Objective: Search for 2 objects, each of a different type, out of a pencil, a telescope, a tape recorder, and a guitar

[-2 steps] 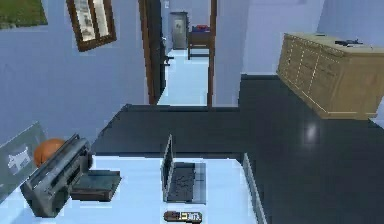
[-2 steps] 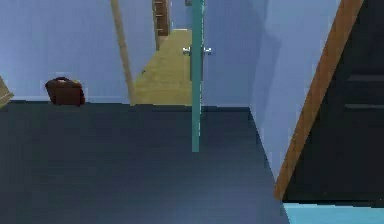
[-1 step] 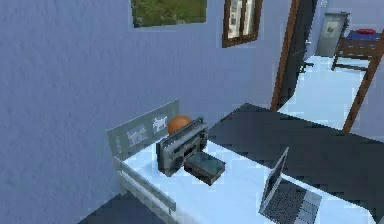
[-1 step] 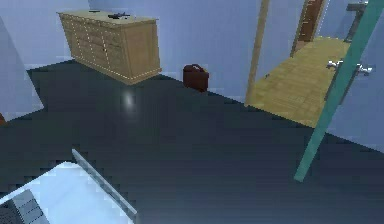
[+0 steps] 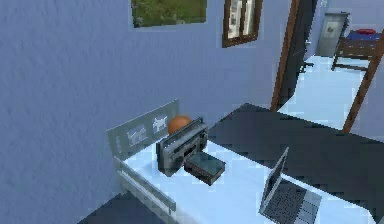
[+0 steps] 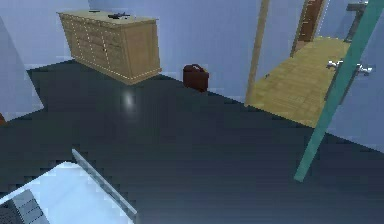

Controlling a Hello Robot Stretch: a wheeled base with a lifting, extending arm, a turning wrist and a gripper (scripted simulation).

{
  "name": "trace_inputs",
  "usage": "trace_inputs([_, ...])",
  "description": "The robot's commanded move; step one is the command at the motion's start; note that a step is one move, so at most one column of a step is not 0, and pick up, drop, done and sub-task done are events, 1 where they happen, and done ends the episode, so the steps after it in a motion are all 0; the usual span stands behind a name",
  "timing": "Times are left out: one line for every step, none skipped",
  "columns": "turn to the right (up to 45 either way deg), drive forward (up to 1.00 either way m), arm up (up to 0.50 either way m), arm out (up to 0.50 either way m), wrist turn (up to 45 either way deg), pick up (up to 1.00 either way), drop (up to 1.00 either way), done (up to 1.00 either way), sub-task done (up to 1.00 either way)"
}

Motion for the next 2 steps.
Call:
trace_inputs([45.0, 0.00, 0.00, 0.00, 0.0, 0.00, 0.00, 0.00, 0.00])
trace_inputs([45.0, 0.00, 0.00, 0.00, 0.0, 0.00, 0.00, 0.00, 0.00])
